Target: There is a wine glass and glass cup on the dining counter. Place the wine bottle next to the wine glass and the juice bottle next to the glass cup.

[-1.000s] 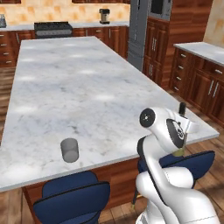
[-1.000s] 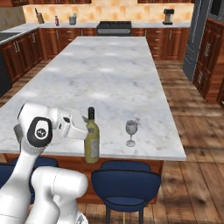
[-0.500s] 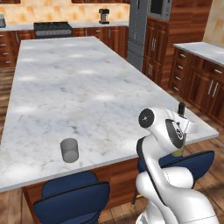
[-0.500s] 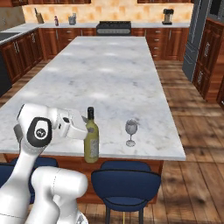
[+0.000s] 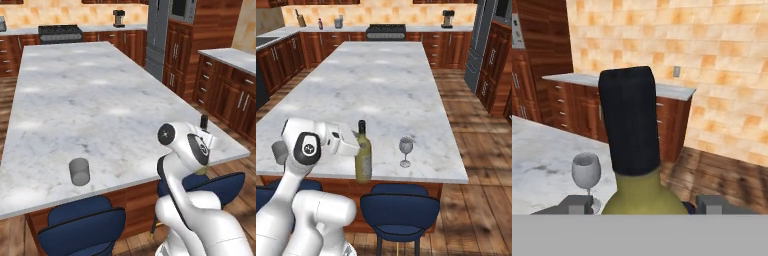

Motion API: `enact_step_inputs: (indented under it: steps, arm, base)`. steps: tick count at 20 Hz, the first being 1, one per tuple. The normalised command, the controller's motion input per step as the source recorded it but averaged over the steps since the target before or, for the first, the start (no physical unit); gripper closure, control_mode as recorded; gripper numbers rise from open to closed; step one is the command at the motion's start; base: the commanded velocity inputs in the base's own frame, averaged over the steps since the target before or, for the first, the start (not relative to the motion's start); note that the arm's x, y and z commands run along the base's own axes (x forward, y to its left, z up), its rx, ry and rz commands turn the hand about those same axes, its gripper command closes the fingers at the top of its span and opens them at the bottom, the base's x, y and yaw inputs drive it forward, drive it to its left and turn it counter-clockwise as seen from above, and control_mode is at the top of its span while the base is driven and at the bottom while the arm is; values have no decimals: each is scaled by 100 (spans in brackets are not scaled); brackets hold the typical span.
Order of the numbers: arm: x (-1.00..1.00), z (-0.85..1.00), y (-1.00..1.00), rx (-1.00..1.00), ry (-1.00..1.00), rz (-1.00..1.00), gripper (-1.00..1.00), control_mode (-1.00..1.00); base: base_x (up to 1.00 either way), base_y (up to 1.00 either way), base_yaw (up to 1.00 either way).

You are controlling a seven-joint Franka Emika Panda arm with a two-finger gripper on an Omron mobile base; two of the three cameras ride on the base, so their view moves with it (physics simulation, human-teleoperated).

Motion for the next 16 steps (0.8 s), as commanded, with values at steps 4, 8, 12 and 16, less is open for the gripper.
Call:
enact_step_inputs:
  steps: [4, 8, 12, 16]
  arm:
    - [68, 0, 10, 0, 1, 0, 100, -100]
    - [65, -5, -1, 6, 1, 0, 100, -100]
    - [61, -13, 0, 6, 1, 0, 100, -100]
    - [47, -19, 0, 3, 0, 0, 100, -100]
  base:
    - [0, 0, 0]
    - [0, 0, 0]
    - [0, 0, 0]
    - [0, 0, 0]
